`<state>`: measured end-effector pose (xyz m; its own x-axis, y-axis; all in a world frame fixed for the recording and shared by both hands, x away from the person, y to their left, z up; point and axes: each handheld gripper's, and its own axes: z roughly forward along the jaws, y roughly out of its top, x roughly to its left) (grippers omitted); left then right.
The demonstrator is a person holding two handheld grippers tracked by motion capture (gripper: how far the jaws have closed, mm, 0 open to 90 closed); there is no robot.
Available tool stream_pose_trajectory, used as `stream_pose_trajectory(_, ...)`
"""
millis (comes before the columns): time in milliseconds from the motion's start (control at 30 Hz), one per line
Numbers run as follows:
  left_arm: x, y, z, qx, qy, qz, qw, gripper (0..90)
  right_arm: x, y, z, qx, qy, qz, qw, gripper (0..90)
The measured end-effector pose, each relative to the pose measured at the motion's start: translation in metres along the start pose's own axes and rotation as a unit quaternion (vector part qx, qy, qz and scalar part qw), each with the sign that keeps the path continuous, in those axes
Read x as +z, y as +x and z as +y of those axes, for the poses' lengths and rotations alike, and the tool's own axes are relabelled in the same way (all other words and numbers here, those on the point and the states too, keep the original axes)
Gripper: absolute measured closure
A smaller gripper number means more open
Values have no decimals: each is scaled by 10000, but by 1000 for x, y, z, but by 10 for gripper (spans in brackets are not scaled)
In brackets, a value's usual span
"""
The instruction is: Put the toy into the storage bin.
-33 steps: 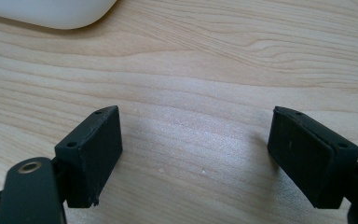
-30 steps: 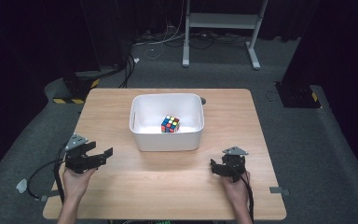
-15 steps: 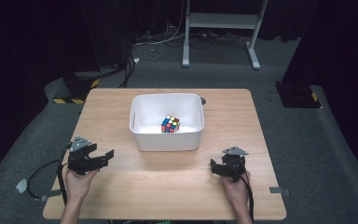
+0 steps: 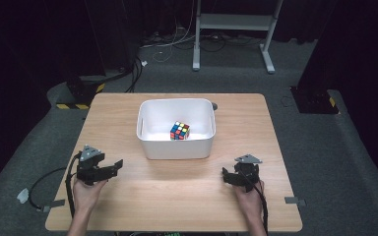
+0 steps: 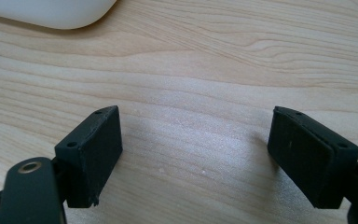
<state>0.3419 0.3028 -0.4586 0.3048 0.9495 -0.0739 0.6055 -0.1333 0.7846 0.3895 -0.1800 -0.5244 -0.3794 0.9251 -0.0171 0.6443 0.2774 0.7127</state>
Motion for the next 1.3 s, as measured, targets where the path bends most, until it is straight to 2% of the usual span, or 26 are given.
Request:
stream_pose_trajectory(667, 20, 2, -11, -30, 173, 144, 9997, 219, 0, 0, 0, -4, -2, 2, 10000, 175)
stream_pose_trajectory(1000, 30, 3, -15, -131, 199, 196, 9995, 219, 0, 0, 0, -1, 0, 1, 10000, 175)
stream_pose_trajectory(1300, 39, 3, -17, -89, 265, 297, 9992, 221, 0, 0, 0, -1, 0, 0, 10000, 175)
